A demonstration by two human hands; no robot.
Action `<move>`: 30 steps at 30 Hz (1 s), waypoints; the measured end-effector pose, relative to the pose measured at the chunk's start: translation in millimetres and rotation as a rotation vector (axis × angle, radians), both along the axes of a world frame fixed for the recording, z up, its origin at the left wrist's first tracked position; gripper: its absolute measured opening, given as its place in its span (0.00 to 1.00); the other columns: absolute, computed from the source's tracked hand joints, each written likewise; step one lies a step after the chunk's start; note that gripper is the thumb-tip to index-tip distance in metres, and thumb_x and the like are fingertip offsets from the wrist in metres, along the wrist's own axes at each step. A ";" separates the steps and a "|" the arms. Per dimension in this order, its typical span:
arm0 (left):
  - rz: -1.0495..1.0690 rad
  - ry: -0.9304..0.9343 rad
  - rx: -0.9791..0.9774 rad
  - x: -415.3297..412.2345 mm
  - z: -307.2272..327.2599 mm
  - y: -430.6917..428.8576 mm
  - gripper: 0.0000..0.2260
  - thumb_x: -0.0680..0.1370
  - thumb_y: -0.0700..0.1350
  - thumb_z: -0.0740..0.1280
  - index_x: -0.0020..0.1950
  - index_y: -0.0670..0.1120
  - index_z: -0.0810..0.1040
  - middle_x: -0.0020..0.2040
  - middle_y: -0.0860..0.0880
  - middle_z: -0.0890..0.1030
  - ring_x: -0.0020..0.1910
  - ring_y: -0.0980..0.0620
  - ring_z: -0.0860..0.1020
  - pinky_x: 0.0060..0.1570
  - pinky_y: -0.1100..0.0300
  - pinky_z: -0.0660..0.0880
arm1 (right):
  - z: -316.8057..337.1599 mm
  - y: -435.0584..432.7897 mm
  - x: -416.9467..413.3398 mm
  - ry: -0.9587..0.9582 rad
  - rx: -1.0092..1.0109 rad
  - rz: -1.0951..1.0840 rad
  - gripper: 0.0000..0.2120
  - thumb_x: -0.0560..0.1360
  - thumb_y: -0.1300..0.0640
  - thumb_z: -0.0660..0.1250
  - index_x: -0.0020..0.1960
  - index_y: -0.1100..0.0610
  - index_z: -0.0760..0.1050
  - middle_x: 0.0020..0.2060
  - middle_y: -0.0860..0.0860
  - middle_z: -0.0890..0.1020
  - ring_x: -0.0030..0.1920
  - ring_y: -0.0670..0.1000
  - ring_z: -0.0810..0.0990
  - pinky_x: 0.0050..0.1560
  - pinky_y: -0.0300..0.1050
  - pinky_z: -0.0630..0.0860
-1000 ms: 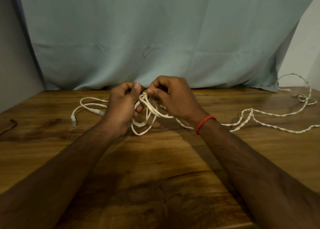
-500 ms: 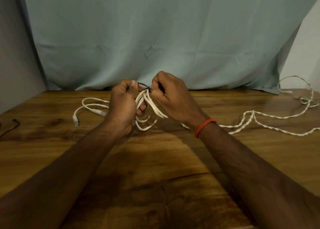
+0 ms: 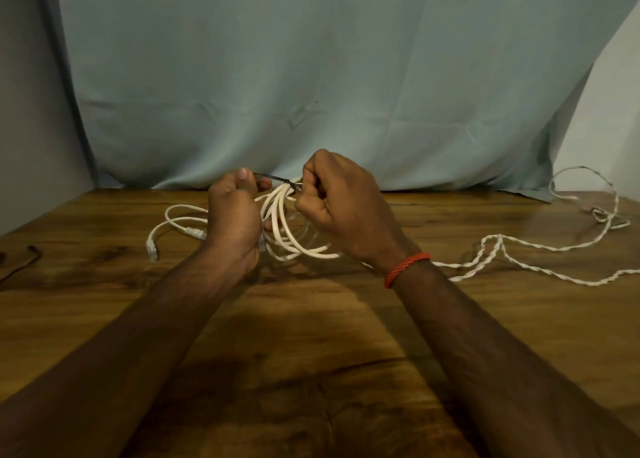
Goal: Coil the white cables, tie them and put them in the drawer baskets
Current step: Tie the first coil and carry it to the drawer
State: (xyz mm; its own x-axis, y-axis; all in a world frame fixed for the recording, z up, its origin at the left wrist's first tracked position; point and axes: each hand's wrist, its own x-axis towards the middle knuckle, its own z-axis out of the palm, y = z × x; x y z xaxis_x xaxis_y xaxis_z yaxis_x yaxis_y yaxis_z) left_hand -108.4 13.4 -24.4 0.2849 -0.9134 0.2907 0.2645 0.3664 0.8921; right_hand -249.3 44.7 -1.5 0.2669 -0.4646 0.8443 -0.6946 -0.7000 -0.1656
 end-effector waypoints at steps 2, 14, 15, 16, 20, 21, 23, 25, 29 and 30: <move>0.009 0.012 -0.022 -1.4 1.3 3.0 0.20 0.87 0.47 0.54 0.39 0.43 0.76 0.28 0.49 0.80 0.28 0.51 0.78 0.35 0.55 0.78 | -1.8 -0.6 0.6 0.002 -0.009 0.003 0.12 0.72 0.52 0.57 0.42 0.60 0.71 0.35 0.50 0.72 0.37 0.51 0.69 0.36 0.54 0.68; -0.219 0.017 -0.078 6.2 2.9 13.4 0.15 0.83 0.52 0.63 0.46 0.41 0.77 0.35 0.47 0.82 0.31 0.47 0.77 0.37 0.50 0.72 | -8.0 -2.4 -3.9 0.004 0.007 -0.024 0.11 0.79 0.51 0.55 0.49 0.57 0.71 0.35 0.48 0.77 0.33 0.51 0.74 0.35 0.57 0.73; -0.230 0.030 -0.074 6.1 3.3 13.8 0.16 0.83 0.53 0.63 0.48 0.40 0.78 0.38 0.46 0.84 0.34 0.45 0.77 0.41 0.48 0.73 | -7.4 -1.9 -4.0 0.007 0.004 -0.030 0.11 0.78 0.51 0.54 0.49 0.57 0.71 0.35 0.48 0.77 0.33 0.50 0.74 0.34 0.57 0.73; -0.251 0.048 -0.069 5.9 3.7 14.3 0.18 0.83 0.54 0.62 0.53 0.38 0.78 0.43 0.45 0.86 0.37 0.43 0.78 0.46 0.44 0.73 | -6.7 -1.3 -4.3 0.009 0.004 -0.035 0.12 0.78 0.50 0.54 0.49 0.57 0.71 0.35 0.48 0.77 0.33 0.50 0.74 0.34 0.57 0.73; -0.332 0.069 -0.108 5.2 5.2 17.1 0.21 0.77 0.56 0.64 0.59 0.40 0.75 0.55 0.48 0.86 0.43 0.42 0.76 0.54 0.39 0.69 | -5.1 0.1 -4.2 0.005 0.009 -0.035 0.12 0.78 0.49 0.54 0.48 0.57 0.71 0.35 0.48 0.76 0.33 0.50 0.73 0.34 0.57 0.73; -0.345 0.067 -0.132 4.9 5.0 17.8 0.17 0.77 0.55 0.65 0.56 0.42 0.75 0.53 0.48 0.86 0.42 0.43 0.76 0.51 0.43 0.70 | -5.0 0.1 -4.2 0.000 0.010 -0.035 0.12 0.78 0.50 0.54 0.48 0.57 0.71 0.35 0.48 0.76 0.33 0.50 0.73 0.35 0.57 0.73; -0.382 0.058 -0.173 4.9 3.5 17.7 0.10 0.77 0.51 0.66 0.52 0.46 0.75 0.50 0.49 0.86 0.40 0.46 0.77 0.47 0.49 0.70 | -4.5 0.6 -3.9 -0.002 0.010 -0.038 0.11 0.78 0.50 0.55 0.48 0.57 0.71 0.35 0.48 0.77 0.33 0.50 0.74 0.35 0.57 0.73; -0.412 0.047 -0.210 5.5 1.7 15.7 0.08 0.78 0.48 0.67 0.52 0.46 0.73 0.47 0.50 0.86 0.39 0.48 0.77 0.44 0.52 0.70 | -4.3 1.0 -3.4 0.008 0.010 -0.046 0.11 0.78 0.50 0.55 0.47 0.57 0.70 0.35 0.47 0.76 0.34 0.50 0.73 0.35 0.57 0.73; -0.469 0.071 -0.235 7.2 2.1 16.1 0.11 0.76 0.44 0.69 0.56 0.46 0.72 0.43 0.47 0.84 0.27 0.53 0.75 0.28 0.61 0.71 | -3.7 1.2 -2.4 0.013 0.043 -0.040 0.13 0.77 0.48 0.54 0.46 0.57 0.70 0.33 0.45 0.73 0.33 0.50 0.72 0.34 0.54 0.71; -0.483 0.068 -0.232 7.0 2.2 17.0 0.12 0.76 0.44 0.69 0.58 0.45 0.73 0.42 0.47 0.83 0.23 0.54 0.73 0.24 0.63 0.70 | -3.4 1.2 -2.0 0.008 0.062 -0.033 0.13 0.76 0.48 0.54 0.45 0.57 0.70 0.32 0.45 0.73 0.33 0.51 0.72 0.34 0.54 0.71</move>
State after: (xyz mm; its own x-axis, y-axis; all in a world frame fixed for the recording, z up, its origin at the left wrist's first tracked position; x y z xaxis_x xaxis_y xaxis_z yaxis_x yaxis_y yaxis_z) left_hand -101.4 30.3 -22.2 -0.1265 -0.8592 0.4958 0.5061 0.3740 0.7772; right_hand -251.4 45.9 -4.9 0.2573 -0.5244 0.8116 -0.7189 -0.6652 -0.2018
